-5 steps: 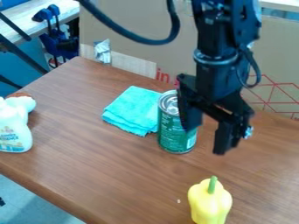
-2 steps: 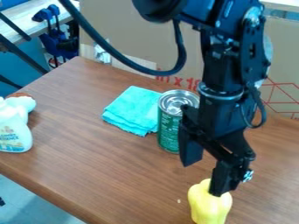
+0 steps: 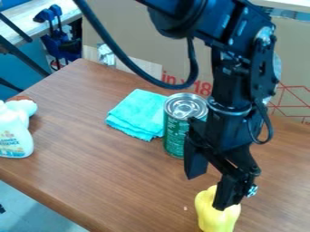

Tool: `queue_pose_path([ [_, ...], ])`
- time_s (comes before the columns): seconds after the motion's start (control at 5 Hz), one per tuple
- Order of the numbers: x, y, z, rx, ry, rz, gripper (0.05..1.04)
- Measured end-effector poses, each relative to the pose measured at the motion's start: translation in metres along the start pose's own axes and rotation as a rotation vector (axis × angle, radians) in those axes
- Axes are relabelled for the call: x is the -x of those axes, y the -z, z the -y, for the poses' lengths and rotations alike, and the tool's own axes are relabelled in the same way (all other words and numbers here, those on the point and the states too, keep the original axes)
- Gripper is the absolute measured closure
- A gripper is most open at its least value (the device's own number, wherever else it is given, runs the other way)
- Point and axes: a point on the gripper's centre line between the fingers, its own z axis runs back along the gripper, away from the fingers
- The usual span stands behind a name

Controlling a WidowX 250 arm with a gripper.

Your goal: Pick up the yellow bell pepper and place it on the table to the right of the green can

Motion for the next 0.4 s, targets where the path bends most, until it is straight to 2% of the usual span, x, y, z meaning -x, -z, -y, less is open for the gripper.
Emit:
queue_pose_path([
  [0.2,-0.0089,0.0015,-0.0015,-0.016,0.019,0.001,0.083],
  [0.4,-0.016,0.0047,0.0013,-0.025,0.031,0.004,0.133],
])
